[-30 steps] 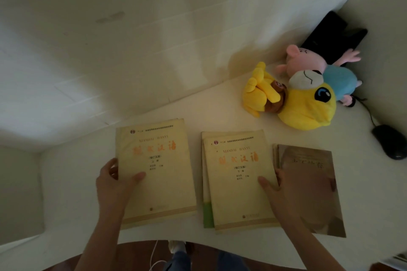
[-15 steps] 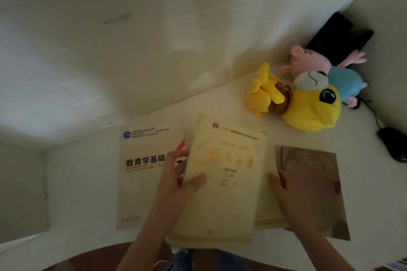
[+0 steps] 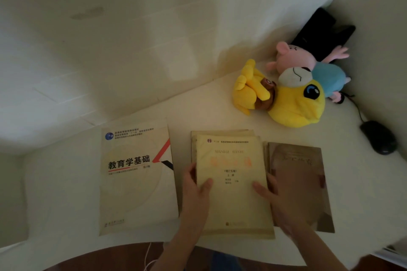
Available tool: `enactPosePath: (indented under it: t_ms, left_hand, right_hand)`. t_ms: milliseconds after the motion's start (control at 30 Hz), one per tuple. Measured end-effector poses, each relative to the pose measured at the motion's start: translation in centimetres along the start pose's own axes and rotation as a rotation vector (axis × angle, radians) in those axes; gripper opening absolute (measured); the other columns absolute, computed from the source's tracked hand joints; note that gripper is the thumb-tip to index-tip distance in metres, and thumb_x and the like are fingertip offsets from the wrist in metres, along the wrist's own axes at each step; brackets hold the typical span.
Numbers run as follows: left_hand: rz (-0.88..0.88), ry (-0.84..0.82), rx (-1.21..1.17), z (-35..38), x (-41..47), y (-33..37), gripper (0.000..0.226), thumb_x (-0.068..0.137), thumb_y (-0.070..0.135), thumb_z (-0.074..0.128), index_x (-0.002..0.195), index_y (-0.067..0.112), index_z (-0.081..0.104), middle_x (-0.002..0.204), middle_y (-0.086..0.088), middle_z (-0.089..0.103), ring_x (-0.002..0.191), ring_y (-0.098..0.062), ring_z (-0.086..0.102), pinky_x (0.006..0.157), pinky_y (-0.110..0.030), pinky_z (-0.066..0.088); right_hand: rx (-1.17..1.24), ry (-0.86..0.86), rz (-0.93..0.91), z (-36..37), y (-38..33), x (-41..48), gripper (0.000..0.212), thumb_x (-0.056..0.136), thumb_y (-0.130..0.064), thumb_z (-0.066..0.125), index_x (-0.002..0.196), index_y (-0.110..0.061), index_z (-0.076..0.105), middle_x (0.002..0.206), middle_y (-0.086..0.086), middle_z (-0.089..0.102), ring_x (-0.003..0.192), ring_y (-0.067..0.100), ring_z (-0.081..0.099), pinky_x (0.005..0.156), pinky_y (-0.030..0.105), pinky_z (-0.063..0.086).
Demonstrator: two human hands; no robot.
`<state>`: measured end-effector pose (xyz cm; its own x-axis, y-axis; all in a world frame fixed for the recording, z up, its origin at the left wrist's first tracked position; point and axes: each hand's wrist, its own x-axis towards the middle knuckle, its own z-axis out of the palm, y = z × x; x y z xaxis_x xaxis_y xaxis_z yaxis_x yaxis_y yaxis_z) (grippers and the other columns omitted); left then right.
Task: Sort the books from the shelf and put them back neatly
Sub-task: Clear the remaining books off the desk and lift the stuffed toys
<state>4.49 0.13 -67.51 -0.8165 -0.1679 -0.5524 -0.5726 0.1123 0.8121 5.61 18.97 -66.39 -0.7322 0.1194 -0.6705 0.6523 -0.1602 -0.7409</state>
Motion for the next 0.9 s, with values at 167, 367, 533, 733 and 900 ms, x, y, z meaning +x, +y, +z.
enactPosePath:
  t_ms: [167,367,533,733,900]
  left_hand:
    - [0.005,-0.031,0.197,0.1,0.8,-0.2,0.077,0.096,0.024,0.052,0.152,0.023,0.001,0.156,0.003,0.01,0.14,-0.02,0.025,0.112,-0.047,0.033]
    - [-0.184,-0.146,0.064,0.6,1.4,0.4,0.085,0.096,0.031,0.053,0.151,0.03,-0.012,0.146,-0.002,0.039,0.108,-0.016,0.053,0.083,-0.034,0.05]
    - [-0.187,-0.205,0.014,0.3,1.5,0.5,0.097,0.091,0.026,0.062,0.149,0.035,-0.015,0.157,-0.002,0.019,0.135,-0.027,0.038,0.106,-0.051,0.039]
    - [-0.062,-0.201,0.145,0.5,1.1,0.5,0.099,0.092,0.021,0.06,0.148,0.026,-0.022,0.156,0.011,-0.023,0.146,-0.011,-0.006,0.117,-0.037,0.011]
    - [-0.047,-0.202,0.127,0.2,1.2,0.0,0.096,0.093,0.016,0.058,0.149,0.027,-0.018,0.158,0.012,-0.017,0.147,-0.012,0.0,0.119,-0.039,0.018]
  right_hand:
    - [-0.288,0.058,-0.042,0.6,1.4,0.3,0.032,0.089,-0.034,0.061,0.118,-0.041,0.049,0.127,-0.001,0.05,0.108,0.02,0.058,0.09,0.046,0.054]
    - [-0.273,0.076,0.018,1.1,1.2,0.9,0.033,0.098,-0.03,0.048,0.131,-0.03,0.044,0.126,-0.001,0.051,0.112,0.022,0.056,0.095,0.051,0.049]
    - [-0.244,0.058,-0.002,0.7,0.8,1.4,0.024,0.092,-0.019,0.06,0.105,-0.035,0.046,0.11,-0.006,0.058,0.097,0.017,0.061,0.078,0.034,0.054]
    - [-0.282,0.18,-0.053,0.8,1.9,1.1,0.03,0.087,-0.024,0.067,0.105,-0.039,0.049,0.113,-0.007,0.061,0.097,0.015,0.062,0.083,0.042,0.053]
    - [-0.319,0.24,-0.125,1.2,2.1,0.1,0.042,0.087,-0.025,0.067,0.122,-0.036,0.047,0.119,-0.013,0.054,0.102,0.014,0.057,0.075,0.029,0.043]
